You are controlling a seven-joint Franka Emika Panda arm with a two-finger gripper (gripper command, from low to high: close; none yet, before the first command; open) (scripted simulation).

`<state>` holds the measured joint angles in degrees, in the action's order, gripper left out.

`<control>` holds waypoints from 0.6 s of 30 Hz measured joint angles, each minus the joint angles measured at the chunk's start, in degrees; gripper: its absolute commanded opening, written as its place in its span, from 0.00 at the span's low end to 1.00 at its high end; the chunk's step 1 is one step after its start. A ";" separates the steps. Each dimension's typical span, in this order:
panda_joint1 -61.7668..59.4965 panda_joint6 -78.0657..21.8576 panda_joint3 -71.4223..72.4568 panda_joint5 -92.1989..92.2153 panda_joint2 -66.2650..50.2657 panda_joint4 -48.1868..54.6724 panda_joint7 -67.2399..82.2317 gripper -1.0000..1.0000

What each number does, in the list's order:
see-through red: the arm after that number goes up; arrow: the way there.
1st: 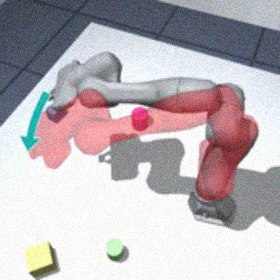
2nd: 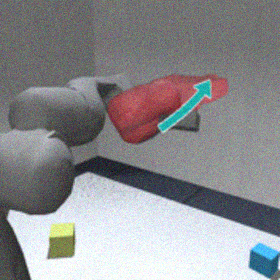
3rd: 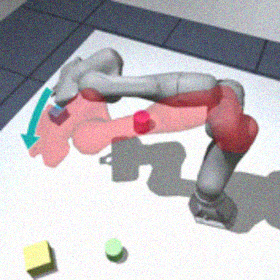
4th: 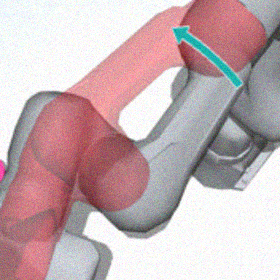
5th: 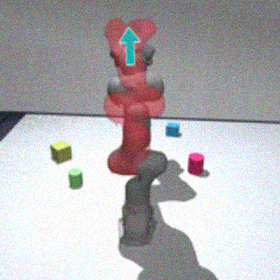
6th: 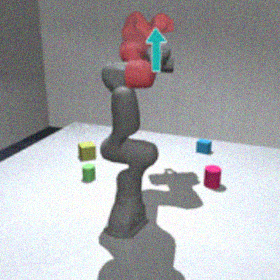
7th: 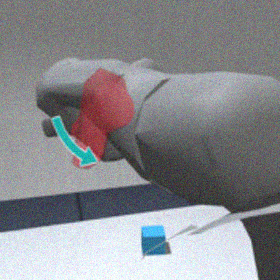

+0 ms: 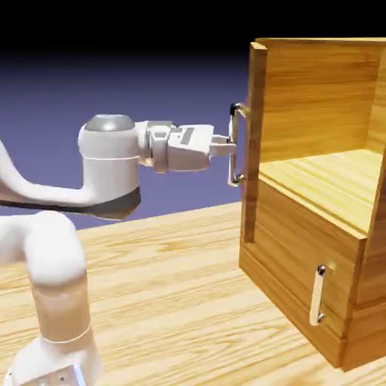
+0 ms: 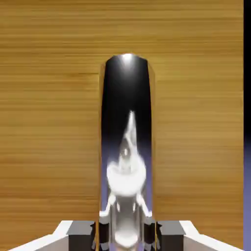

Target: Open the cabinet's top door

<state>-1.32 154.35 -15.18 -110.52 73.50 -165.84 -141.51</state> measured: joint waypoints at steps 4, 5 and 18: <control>-2.04 -2.76 5.61 9.96 5.26 -3.35 5.28 0.00; -2.19 -3.71 7.00 12.45 6.59 -4.10 6.61 0.00; 4.26 -24.20 30.75 43.61 19.51 -8.24 18.03 0.00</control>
<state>2.94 130.15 15.57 -66.90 93.01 -174.08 -123.48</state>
